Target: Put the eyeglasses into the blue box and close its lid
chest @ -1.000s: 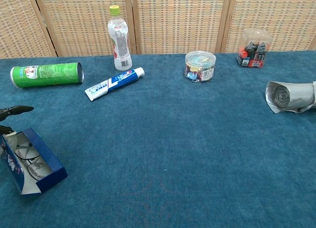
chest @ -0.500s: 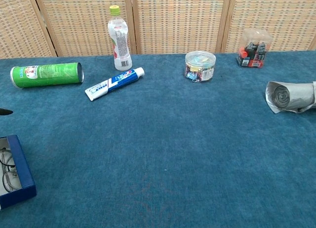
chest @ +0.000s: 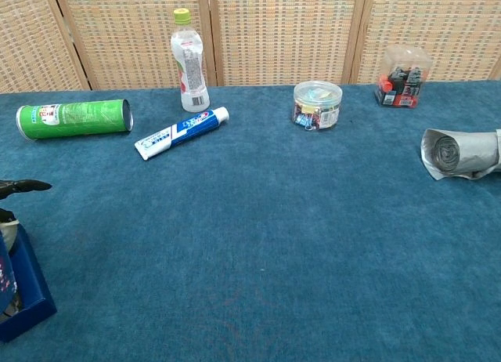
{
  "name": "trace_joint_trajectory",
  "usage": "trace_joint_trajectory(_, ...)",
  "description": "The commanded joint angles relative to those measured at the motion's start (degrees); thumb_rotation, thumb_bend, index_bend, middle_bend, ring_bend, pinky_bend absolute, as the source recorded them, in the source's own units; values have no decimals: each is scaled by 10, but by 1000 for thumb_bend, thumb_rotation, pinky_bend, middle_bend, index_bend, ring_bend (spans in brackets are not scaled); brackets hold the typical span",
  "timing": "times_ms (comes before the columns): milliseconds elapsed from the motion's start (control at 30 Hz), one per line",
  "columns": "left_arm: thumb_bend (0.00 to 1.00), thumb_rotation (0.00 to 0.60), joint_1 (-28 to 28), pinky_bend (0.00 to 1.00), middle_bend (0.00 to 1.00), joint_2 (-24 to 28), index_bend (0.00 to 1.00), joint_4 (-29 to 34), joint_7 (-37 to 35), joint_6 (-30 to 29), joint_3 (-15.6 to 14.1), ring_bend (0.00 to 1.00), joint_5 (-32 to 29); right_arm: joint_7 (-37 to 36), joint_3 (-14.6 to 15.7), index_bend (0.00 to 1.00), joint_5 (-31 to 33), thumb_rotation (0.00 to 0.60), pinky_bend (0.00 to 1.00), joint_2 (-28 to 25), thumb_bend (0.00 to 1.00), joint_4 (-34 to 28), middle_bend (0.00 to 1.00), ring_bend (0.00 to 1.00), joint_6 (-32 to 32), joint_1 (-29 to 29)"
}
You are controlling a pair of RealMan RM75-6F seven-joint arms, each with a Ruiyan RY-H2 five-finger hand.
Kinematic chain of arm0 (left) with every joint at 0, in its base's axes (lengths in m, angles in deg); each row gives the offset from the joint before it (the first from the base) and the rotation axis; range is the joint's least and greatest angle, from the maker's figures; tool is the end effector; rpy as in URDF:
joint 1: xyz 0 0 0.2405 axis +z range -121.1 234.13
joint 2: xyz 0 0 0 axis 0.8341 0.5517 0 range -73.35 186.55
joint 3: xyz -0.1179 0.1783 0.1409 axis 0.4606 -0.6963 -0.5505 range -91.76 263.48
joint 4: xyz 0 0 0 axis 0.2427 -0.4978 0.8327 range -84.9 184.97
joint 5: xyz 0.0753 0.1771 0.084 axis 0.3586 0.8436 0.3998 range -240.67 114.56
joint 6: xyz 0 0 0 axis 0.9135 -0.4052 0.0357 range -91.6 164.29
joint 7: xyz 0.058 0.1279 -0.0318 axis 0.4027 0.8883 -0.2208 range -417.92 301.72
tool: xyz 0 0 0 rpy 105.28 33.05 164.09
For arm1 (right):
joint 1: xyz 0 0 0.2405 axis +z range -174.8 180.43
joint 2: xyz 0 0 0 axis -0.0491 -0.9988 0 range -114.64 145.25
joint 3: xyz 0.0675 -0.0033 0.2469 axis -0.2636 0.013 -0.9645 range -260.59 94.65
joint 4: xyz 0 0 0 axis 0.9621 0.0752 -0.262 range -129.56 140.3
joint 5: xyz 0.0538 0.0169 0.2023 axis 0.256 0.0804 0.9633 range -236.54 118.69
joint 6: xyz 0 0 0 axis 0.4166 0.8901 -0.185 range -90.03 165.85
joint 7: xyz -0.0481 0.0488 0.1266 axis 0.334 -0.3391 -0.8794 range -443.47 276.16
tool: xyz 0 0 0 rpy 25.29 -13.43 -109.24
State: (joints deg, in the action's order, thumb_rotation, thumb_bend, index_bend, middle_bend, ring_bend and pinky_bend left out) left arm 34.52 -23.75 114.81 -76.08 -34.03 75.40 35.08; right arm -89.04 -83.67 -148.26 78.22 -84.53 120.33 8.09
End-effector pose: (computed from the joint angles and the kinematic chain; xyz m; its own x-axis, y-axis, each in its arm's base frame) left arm -0.3266 0.2269 0.0404 0.4596 0.3764 0.8044 0.8613 -0.4100 -0.3002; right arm -0.3184 -0.1754 0.1556 0.3759 -0.0839 0.9228 -0.9263 -0.0627 0.3716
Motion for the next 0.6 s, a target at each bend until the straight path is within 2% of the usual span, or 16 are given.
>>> trace_joint_trajectory(33, 616, 600, -7, 0, 0, -7, 673, 0, 1, 10, 6, 0, -5, -1, 0, 0, 0, 600, 0, 0, 0, 0, 0, 0, 0, 0)
trace_joint_trajectory(333, 613, 600, -11, 0, 0, -25, 658, -10, -2, 20, 19, 0, -19, 3, 0, 0, 0, 600, 0, 0, 0, 0, 0, 0, 0, 0)
trace_joint_trajectory(400, 608, 600, -11, 0, 0, -30, 530, -14, -6, 17, 21, 0, -19, 3, 0, 0, 0, 600, 0, 0, 0, 0, 0, 0, 0, 0)
trace_joint_trajectory(467, 595, 600, -11, 0, 0, -33, 224, -19, -8, 15, 22, 0, -19, 2, 0, 0, 0, 600, 0, 0, 0, 0, 0, 0, 0, 0)
trace_joint_trajectory(533, 586, 600, -10, 0, 0, -36, 45, -22, -9, 12, 24, 0, -19, 1, 0, 0, 0, 600, 0, 0, 0, 0, 0, 0, 0, 0)
trace_joint_trajectory(600, 583, 600, -9, 0, 0, -38, 0, -24, -11, 8, 25, 0, -19, 0, 1, 0, -1, 600, 0, 0, 0, 1, 0, 0, 0, 0)
